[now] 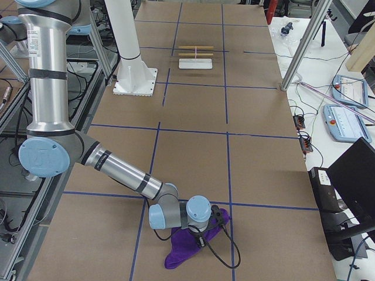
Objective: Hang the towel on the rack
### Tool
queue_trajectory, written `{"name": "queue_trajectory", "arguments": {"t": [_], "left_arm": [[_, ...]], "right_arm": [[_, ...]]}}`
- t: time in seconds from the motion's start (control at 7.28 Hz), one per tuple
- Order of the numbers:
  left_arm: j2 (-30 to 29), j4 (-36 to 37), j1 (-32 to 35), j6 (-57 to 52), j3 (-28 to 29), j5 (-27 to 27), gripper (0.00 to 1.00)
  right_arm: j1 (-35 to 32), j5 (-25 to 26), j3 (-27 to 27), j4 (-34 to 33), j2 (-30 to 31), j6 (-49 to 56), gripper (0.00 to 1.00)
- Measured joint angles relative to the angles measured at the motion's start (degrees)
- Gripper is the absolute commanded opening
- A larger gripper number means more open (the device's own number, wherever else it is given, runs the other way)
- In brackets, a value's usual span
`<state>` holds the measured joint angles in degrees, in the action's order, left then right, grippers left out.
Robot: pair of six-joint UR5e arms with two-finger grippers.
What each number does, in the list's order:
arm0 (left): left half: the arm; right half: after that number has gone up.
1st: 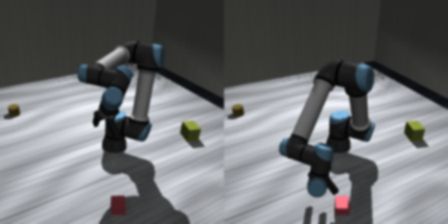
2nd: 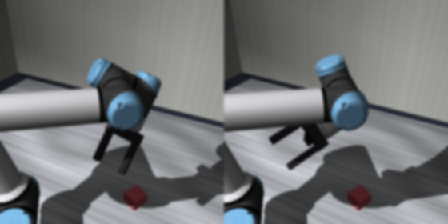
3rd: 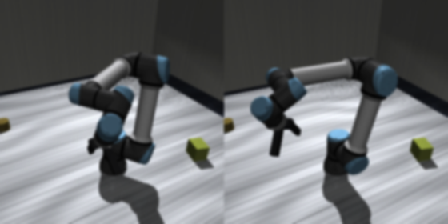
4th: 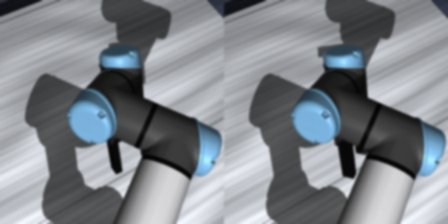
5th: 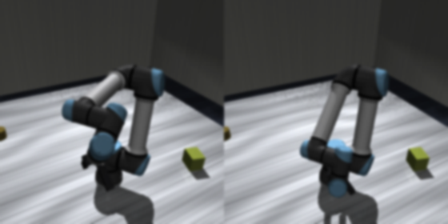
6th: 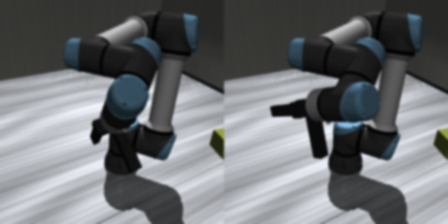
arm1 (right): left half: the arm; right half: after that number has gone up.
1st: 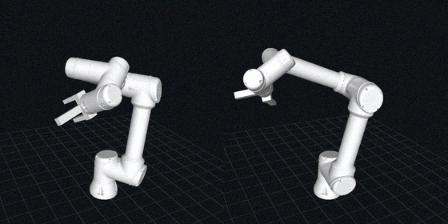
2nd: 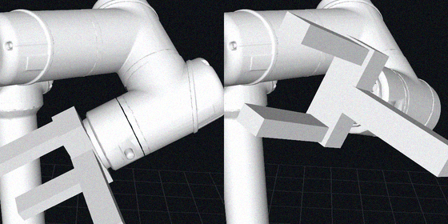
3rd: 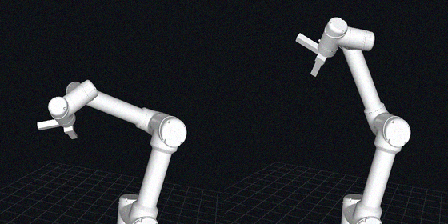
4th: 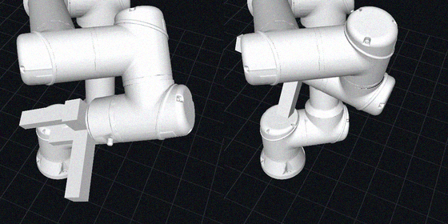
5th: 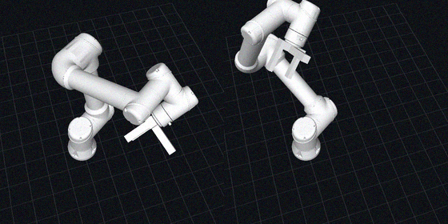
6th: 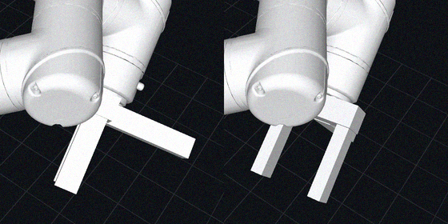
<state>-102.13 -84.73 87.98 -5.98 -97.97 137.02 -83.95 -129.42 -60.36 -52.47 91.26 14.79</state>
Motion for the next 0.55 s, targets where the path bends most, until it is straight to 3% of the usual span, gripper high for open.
{"name": "queue_trajectory", "arguments": {"t": [0.55], "left_arm": [[-0.2, -0.3, 0.0, 0.0, -0.3, 0.0, 1.0]], "right_arm": [[-1.4, -2.1, -5.1, 0.1, -0.2, -0.9, 0.0]]}}
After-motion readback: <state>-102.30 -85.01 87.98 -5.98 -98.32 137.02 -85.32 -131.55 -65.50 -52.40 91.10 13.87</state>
